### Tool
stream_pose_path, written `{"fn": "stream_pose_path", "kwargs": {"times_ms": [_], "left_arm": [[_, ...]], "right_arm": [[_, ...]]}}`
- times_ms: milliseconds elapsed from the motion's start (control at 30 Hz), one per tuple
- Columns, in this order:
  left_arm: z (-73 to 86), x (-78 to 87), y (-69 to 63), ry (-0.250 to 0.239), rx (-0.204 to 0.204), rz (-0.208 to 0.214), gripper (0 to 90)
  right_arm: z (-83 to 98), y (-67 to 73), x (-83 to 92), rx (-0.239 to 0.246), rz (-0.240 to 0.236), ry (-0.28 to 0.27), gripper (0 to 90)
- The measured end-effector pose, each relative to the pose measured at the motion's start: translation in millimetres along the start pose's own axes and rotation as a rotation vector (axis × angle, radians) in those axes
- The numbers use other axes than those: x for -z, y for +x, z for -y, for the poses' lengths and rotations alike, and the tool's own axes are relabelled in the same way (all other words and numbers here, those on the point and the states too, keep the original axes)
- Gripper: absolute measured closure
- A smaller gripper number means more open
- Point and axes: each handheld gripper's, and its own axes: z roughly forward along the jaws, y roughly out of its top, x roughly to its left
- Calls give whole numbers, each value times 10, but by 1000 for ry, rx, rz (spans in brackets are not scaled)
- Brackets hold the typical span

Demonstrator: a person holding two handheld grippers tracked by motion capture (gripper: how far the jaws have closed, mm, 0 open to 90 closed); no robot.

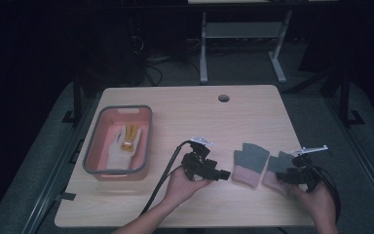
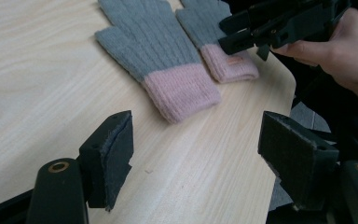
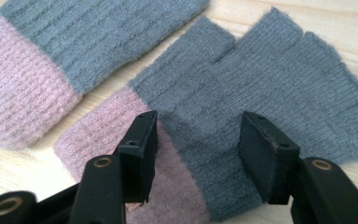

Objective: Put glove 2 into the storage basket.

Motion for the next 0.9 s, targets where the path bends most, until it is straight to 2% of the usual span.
{"fn": "stream_pose_path", "kwargs": {"times_ms": [67,233,367,667,700,800,833,867,900], "left_arm": [[5,-13,-16,-2,1,1,271],[17,-44,-45,6,-1,-5,272],[17,-45,-47,4,0,-4,272],[10,-35,-25,6,-5,-9,272],[8,-33,-23,3,0,-11,272],[7,-33,-23,1,0,-12,272],[7,-36,-22,1,-2,-10,272],[7,-36,-22,1,-2,-10,272],[7,-49,-28,9,-9,-10,272]], "right_arm": [[-3,-4,0,-4,-4,4,499],[-13,-26,3,4,-37,12,647],[-17,-18,0,-11,-63,14,745],[-22,0,41,-23,-67,-1,779],[-30,12,77,-9,-69,-15,782],[-42,28,131,-10,-81,-33,783],[-51,41,207,-18,-88,-60,783],[-51,41,207,-18,-88,-60,783],[-63,48,275,-12,-107,-89,783]]}}
